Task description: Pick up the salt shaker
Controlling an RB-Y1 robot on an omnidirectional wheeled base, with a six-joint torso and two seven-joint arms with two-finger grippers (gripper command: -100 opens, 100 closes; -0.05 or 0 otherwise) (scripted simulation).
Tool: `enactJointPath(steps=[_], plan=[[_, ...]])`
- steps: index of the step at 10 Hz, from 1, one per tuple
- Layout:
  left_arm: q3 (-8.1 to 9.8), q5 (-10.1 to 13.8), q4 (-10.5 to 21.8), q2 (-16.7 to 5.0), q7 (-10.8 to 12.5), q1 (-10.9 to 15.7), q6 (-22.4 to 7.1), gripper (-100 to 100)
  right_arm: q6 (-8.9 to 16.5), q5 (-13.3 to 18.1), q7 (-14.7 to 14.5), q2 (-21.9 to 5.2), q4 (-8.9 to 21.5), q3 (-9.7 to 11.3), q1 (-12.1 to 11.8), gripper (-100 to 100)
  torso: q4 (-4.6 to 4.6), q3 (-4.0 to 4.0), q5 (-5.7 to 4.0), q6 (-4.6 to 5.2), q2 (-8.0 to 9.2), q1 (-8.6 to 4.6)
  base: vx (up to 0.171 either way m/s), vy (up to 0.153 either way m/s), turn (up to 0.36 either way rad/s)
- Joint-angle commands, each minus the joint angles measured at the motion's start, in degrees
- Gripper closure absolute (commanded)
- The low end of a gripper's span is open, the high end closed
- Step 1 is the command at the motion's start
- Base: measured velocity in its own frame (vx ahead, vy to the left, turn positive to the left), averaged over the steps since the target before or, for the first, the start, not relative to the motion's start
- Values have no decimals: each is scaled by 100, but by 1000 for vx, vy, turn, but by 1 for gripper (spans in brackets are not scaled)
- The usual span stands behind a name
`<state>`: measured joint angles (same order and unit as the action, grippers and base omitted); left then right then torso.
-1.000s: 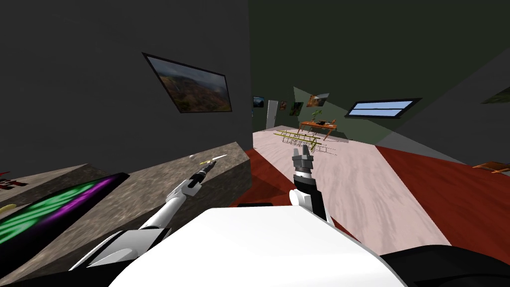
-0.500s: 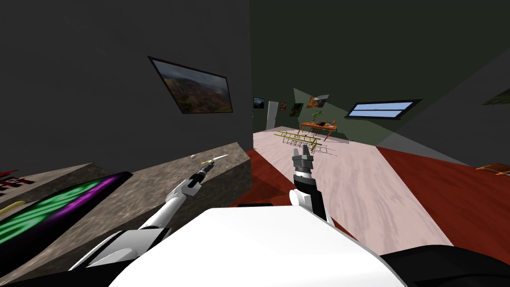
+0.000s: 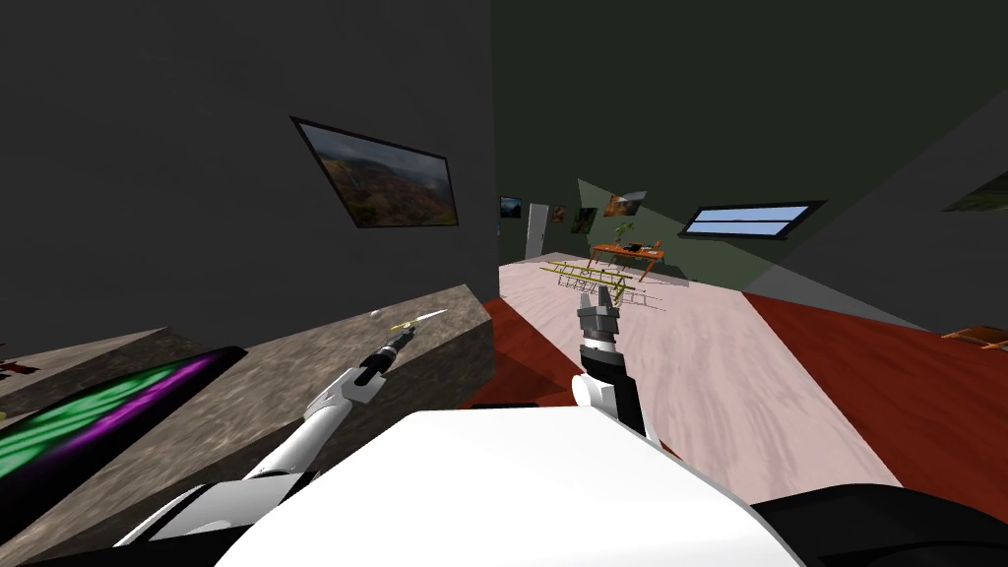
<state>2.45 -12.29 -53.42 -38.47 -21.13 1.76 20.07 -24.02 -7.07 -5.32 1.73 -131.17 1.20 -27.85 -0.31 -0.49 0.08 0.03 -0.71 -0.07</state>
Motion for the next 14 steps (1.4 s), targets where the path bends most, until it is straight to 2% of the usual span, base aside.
enactJointPath(steps=[1, 2, 3, 4, 5, 6, 7, 8, 9, 10, 12, 13, 14], plan=[[51, 27, 147, -81, 56, -148, 286, 100, 0, 0, 0, 0, 0, 0, 0, 0, 0, 0, 0, 0, 0, 0, 135, -80, 18], [195, 72, 276, -181, 107, -309, 500, 100, 0, 0, 0, 0, 0, 0, 0, 0, -7, -9, 8, 5, -9, 14, 129, -99, -18], [195, 72, 276, -181, 107, -461, 707, 100, 0, 0, 0, 0, 0, 0, 0, 0, -9, -12, 10, 1, -14, 17, 112, -69, 20], [195, 72, 276, -181, 107, -461, 765, 100, 0, 0, 0, 0, 0, 0, 0, 0, -14, -13, 19, 6, -10, 24, 51, -20, 10], [339, 118, 404, -282, 158, -672, 1002, 100, 0, 0, 0, -1, 0, -1, 1, 0, -17, -9, 30, 11, 3, 37, 93, -53, -38], [339, 118, 404, -282, 158, -774, 1181, 100, 0, 0, 0, 0, 0, 0, 1, 0, -23, -16, 33, 3, -7, 38, 112, -55, 15], [483, 163, 532, -383, 209, -949, 1357, 100, 0, 0, 0, -1, 0, -1, 0, 0, -30, -22, 41, 4, -11, 36, 137, -88, -8], [483, 163, 532, -383, 209, -1087, 1512, 100, 0, 0, 0, 0, 0, 0, 0, 0, -34, -28, 40, -1, -21, 31, 111, -75, 19], [483, 163, 532, -383, 209, -1087, 1597, 100, 0, 0, 0, 0, 0, -1, 0, 0, -36, -27, 45, 1, -15, 32, 48, -21, 15], [627, 209, 660, -483, 260, -1383, 1747, 100, 0, 0, 0, -1, 0, -1, 1, 0, -36, -22, 55, 7, -3, 47, 94, -71, -53], [627, 209, 660, -483, 260, -1401, 2013, 100, 0, 0, 0, -1, 0, -1, 0, 0, -43, -29, 60, -2, -13, 53, 76, -22, 29], [772, 254, 788, -584, 311, -1712, 2208, 100, 0, 0, 0, -1, 0, -1, 1, 0, -40, -24, 63, 4, -4, 63, 110, -43, -44], [772, 254, 788, -584, 311, -1714, 2428, 100, 0, 0, 0, 0, 0, -1, 0, 0, -48, -34, 68, -7, -18, 68, 110, -70, 16]])
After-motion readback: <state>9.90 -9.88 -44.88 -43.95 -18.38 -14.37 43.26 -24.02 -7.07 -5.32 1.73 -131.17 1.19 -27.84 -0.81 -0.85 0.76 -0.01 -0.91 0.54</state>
